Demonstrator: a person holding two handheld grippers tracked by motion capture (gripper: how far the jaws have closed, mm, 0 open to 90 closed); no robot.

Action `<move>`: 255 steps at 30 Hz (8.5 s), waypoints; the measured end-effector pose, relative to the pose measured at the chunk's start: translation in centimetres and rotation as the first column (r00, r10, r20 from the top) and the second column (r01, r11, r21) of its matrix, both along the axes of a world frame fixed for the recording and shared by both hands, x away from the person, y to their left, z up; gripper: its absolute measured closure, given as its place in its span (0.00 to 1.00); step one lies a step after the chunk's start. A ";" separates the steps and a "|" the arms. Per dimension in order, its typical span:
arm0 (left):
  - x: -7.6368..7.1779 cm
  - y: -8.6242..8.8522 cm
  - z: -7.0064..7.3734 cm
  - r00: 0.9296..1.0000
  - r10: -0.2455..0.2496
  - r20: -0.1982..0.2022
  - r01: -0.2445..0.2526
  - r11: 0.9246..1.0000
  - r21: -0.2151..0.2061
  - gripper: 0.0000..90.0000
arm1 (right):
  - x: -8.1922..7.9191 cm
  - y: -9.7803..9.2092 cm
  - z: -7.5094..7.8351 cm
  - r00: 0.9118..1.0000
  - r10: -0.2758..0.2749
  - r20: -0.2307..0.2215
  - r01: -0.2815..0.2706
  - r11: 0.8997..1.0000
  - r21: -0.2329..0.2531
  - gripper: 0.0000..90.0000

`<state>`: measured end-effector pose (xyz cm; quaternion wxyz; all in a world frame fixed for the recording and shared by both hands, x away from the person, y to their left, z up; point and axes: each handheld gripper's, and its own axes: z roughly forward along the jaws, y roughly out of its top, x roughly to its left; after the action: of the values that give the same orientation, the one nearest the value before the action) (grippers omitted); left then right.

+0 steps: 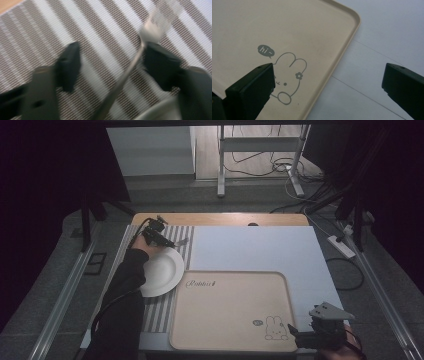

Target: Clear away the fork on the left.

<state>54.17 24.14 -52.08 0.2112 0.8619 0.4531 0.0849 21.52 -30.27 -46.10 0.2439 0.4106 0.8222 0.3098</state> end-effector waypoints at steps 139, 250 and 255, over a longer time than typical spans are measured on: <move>-24.4 -16.4 2.1 0.927 -0.365 -0.082 0.352 0.925 -0.139 0.99 | -0.6 0.7 -0.1 0.999 0.028 0.047 -0.025 0.997 -0.072 0.00; -23.9 -3.8 3.0 0.973 -0.130 0.189 0.187 0.926 -0.327 0.00 | -0.6 0.6 0.0 0.999 0.023 0.046 -0.020 0.998 -0.062 0.00; -24.2 -3.0 2.8 0.978 -0.107 0.176 0.165 0.921 -0.353 0.00 | -0.6 0.6 0.0 0.999 0.022 0.046 -0.019 0.998 -0.062 0.00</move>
<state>29.93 21.13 -49.31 0.4074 0.8279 0.3822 0.0502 20.91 -29.69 -46.12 0.2723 0.3869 0.8297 0.2963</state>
